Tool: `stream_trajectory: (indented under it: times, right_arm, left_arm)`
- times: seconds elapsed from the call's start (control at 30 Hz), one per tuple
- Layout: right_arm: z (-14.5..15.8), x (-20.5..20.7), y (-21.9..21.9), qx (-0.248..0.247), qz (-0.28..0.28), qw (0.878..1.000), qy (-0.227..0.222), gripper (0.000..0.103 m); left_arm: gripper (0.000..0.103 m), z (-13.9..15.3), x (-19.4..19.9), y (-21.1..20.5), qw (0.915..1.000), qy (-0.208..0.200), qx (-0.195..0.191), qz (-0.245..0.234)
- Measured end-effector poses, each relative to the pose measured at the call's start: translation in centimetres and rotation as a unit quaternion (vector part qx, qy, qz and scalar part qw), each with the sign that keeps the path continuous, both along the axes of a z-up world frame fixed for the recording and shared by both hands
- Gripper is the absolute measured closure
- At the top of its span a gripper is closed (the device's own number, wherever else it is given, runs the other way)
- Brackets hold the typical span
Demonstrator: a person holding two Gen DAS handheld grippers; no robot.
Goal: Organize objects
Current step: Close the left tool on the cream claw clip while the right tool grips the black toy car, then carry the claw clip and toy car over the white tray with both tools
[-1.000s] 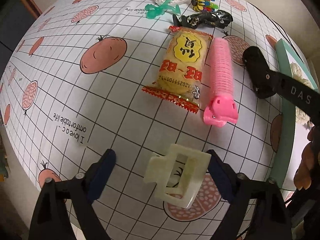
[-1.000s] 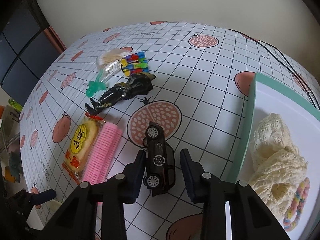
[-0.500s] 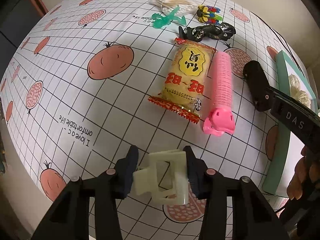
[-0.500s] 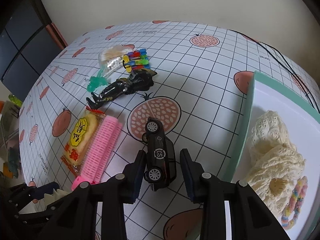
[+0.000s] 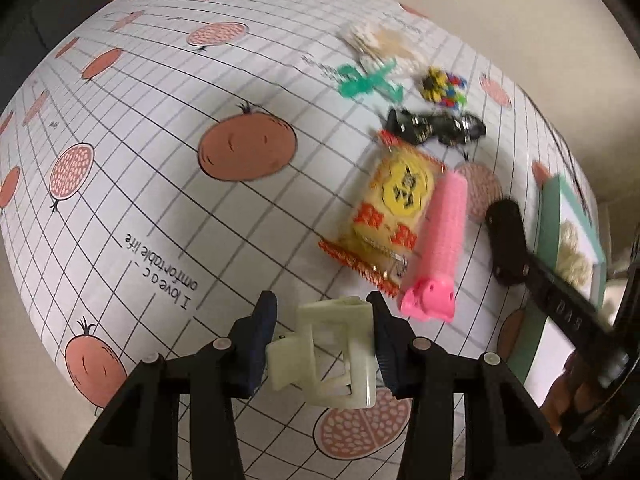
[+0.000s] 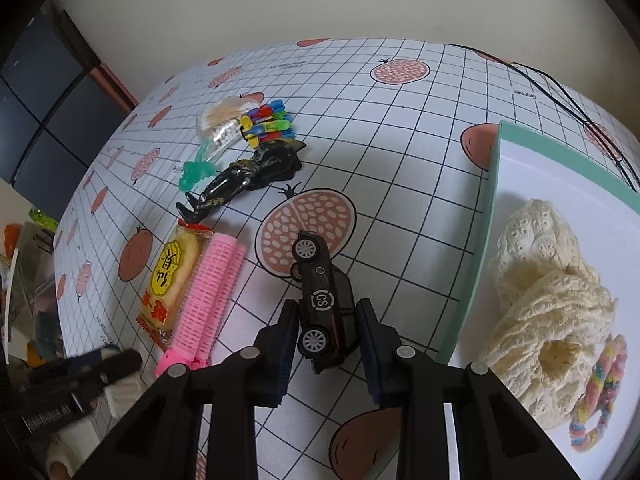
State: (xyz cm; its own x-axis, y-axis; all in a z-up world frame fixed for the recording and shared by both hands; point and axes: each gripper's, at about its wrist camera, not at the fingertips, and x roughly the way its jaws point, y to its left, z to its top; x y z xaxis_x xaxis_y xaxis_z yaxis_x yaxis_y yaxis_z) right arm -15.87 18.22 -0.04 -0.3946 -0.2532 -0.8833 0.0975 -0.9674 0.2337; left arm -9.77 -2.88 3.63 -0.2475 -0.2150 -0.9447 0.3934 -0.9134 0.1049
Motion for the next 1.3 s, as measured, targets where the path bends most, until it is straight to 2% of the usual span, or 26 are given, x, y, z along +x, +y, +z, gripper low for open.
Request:
stream_trajectory:
  times: [0.1,0.2,0.4,0.63,0.8,1.03,1.13,1.3]
  right_arm:
    - [0.0,0.1,0.0,0.001,0.004,1.0,-0.002,0.073]
    - [0.0,0.3,-0.1,0.001,0.009,1.0,-0.005,0.074]
    - [0.1,0.8,-0.1,0.001,0.02,1.0,-0.017,0.074]
    - [0.0,1.3,0.5,-0.024,0.021,0.999,-0.039,0.074]
    - [0.2,1.8,1.4,-0.064,0.017,0.997,-0.046,0.074]
    - [2.5,1.8,3.4,-0.11,-0.005,0.994,-0.017,0.074]
    - [4.1,1.9,4.7,-0.124,-0.022,0.992,0.004,0.074]
    - [5.8,2.1,7.2,-0.116,-0.055,0.991,0.034,0.074]
  left_arm:
    - [0.055,1.2,0.0,-2.8,0.9998,0.016,0.011,0.007]
    - [0.055,0.6,-3.0,-1.5,0.9994,0.032,0.008,0.005]
    - [0.055,2.1,-2.2,-2.3,0.9981,0.061,0.009,0.008]
    - [0.055,1.7,-3.1,-2.1,0.9956,0.09,0.025,0.008]
    - [0.055,1.5,-3.3,-1.9,0.994,0.105,0.026,0.01]
    - [0.055,2.2,-4.1,-1.9,0.9913,0.13,0.019,-0.012]
    - [0.055,2.5,-4.1,-1.6,0.9906,0.136,0.001,-0.018]
    - [0.055,2.8,-3.9,-0.6,0.9881,0.146,0.026,-0.04]
